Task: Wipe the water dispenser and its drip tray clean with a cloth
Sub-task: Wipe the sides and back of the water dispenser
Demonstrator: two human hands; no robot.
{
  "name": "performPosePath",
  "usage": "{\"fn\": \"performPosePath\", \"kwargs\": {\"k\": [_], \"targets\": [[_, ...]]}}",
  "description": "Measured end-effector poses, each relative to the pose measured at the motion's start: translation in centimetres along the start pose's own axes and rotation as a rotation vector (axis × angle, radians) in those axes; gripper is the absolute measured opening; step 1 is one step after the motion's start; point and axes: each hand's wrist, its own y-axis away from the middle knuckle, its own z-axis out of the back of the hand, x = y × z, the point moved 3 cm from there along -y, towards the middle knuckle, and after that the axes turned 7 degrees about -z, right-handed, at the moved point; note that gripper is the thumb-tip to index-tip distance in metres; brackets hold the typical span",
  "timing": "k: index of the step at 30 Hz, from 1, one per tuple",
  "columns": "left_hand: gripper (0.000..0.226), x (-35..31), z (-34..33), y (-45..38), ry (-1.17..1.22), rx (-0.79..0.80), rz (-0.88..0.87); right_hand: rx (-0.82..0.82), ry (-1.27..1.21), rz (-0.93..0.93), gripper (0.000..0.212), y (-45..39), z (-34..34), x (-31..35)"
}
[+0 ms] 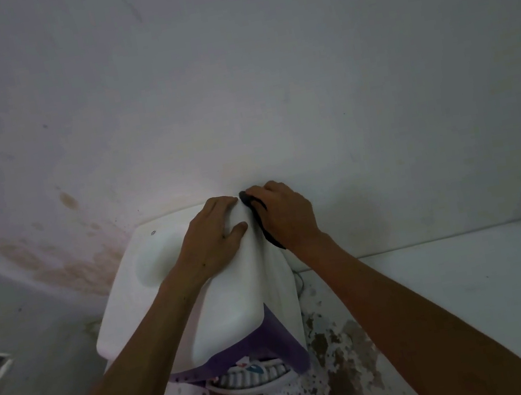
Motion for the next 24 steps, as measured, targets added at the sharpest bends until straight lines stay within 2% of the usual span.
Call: {"fn": "performPosePath", "kwargs": {"k": [2, 4, 5, 8, 9, 13, 15, 18, 20, 22, 24], "targets": [[0.047, 0.0, 0.0, 0.0, -0.002, -0.004, -0.004, -0.034, 0.073, 0.01, 0.016, 0.4, -0.1, 0.2], [0.045, -0.2, 0.1, 0.1, 0.0, -0.01, -0.01, -0.022, 0.074, -0.062, 0.014, 1.0, -0.3, 0.2], [0.043, -0.1, 0.1, 0.1, 0.002, -0.017, -0.009, 0.012, 0.068, -0.108, 0.013, 1.4, -0.7, -0.3], [0.038, -0.1, 0.3, 0.2, 0.006, -0.026, 0.005, 0.272, 0.002, -0.256, 0.023, 3.2, -1.5, -2.7], [0.039, -0.2, 0.3, 0.2, 0.004, -0.021, 0.003, 0.287, -0.051, -0.273, 0.023, 3.7, -1.4, -3.1], [0.045, -0.1, 0.3, 0.1, 0.006, -0.007, 0.016, 0.081, -0.303, -0.203, 0.017, 3.5, -0.8, -1.3], [0.05, -0.2, 0.2, 0.2, 0.005, 0.011, 0.012, -0.003, -0.346, -0.153, 0.02, 2.5, -0.5, -0.1], [0.042, 0.1, 0.0, 0.1, 0.006, 0.0, 0.008, -0.01, -0.337, -0.149, 0.026, 2.1, -1.3, -0.6], [0.038, 0.2, -0.1, 0.0, -0.002, -0.013, -0.005, 0.074, -0.331, -0.241, 0.028, 3.2, -2.2, -2.2], [0.037, 0.2, 0.0, -0.1, -0.005, -0.013, -0.004, 0.247, -0.312, -0.362, 0.025, 4.5, -3.1, -4.1], [0.042, 0.1, 0.0, 0.0, -0.007, 0.001, -0.002, 0.354, -0.32, -0.403, 0.022, 5.2, -3.0, -5.1]]}}
